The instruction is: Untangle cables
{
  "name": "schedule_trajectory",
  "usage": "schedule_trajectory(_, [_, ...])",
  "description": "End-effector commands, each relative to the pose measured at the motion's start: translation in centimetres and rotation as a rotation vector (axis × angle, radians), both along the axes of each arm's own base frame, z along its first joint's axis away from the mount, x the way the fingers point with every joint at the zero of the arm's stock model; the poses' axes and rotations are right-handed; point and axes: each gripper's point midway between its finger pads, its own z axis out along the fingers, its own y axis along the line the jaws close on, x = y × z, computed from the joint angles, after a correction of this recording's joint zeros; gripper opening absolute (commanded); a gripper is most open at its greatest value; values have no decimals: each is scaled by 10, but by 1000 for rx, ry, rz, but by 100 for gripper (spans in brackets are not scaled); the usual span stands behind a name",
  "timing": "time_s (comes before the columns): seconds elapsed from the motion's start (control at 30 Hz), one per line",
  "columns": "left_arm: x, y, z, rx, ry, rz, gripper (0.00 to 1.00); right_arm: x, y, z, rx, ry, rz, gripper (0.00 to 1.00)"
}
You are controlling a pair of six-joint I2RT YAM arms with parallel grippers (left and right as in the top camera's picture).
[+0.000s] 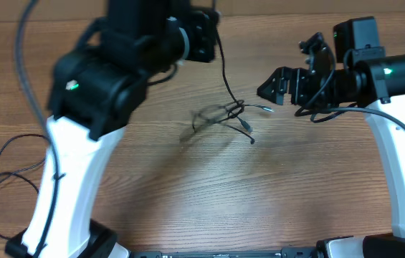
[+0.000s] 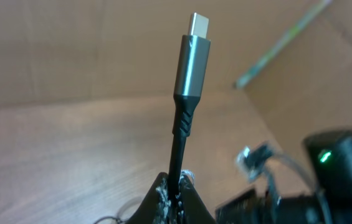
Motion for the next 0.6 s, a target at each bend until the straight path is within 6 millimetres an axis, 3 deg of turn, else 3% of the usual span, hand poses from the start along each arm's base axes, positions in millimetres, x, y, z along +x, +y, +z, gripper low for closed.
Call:
schedule_trajectory(0.0, [-10,17,34,-76,-73,27,4,-8,19,3,18,5,54,100])
schedule_trajectory(0.2, [-19,21,55,-130,-120,25,4,-6,25,-3,-38,31,-30,99])
schedule_trajectory(0.57, [-22,21,57,-138,-118,22,4,0,54,0,-19,-26,28,99])
